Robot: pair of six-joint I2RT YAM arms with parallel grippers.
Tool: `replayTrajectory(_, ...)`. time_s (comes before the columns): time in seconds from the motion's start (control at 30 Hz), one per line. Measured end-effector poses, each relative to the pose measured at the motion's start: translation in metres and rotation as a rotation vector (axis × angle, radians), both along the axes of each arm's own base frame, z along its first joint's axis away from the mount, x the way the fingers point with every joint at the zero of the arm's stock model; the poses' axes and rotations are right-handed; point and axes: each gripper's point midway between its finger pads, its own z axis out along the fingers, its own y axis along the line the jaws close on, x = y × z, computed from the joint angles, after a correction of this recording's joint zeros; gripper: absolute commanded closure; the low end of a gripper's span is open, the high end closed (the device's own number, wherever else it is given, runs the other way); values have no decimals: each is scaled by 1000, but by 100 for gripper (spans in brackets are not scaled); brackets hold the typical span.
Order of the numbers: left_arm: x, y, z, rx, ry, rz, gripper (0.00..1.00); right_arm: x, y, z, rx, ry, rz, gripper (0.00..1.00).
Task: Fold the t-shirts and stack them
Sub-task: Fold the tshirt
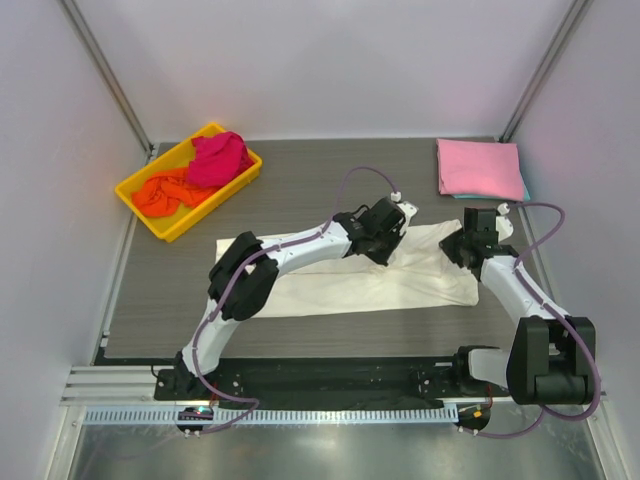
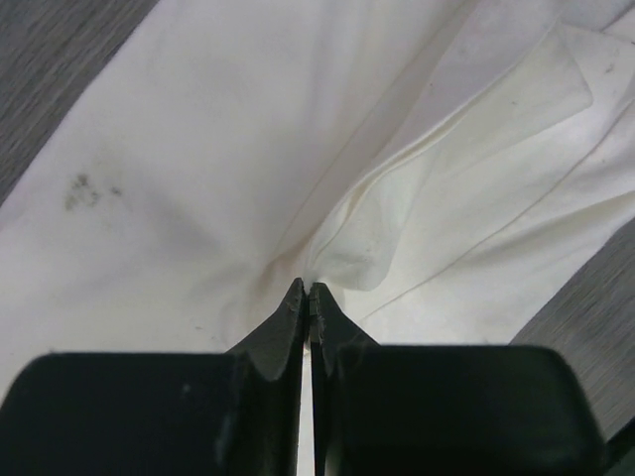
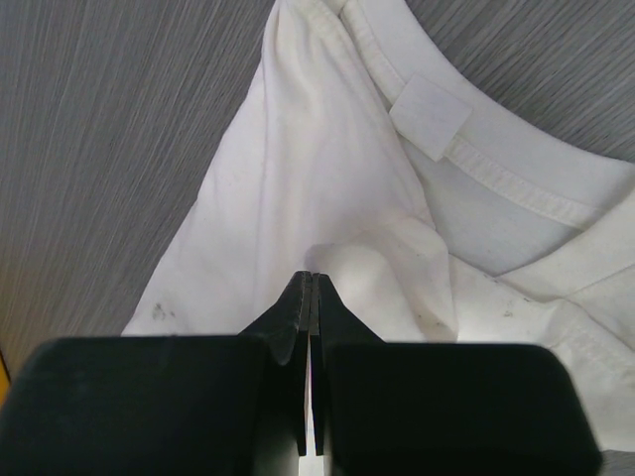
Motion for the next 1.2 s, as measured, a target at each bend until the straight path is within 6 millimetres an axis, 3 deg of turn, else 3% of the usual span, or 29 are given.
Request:
replayTrajectory(0.27,-23,-3,-3,-28,112,-71,100,-3,0,-1,-30,21,58,99)
replayTrajectory(0.5,-43,-1,-12,-37,211,-92,100,11,6,7,-65,27,174,99)
replayTrajectory(0.83,-48,8,-21,-3,248,-45,100,2,10,-14,-84,130,271,98)
replayTrajectory(0.87,-47,9,-21,1,249,-32,94,5,11,-15,-82,137,283,96)
replayTrajectory(1.03,-43,15,-20,18,262,27,91,24,16,-16,-81,143,351,87)
replayTrajectory(1.07,-42,16,-19,16,267,39,83,28,16,-16,-87,142,361,75)
replayTrajectory(1.2,-38,20,-18,22,281,87,78,42,13,-5,-119,128,388,63)
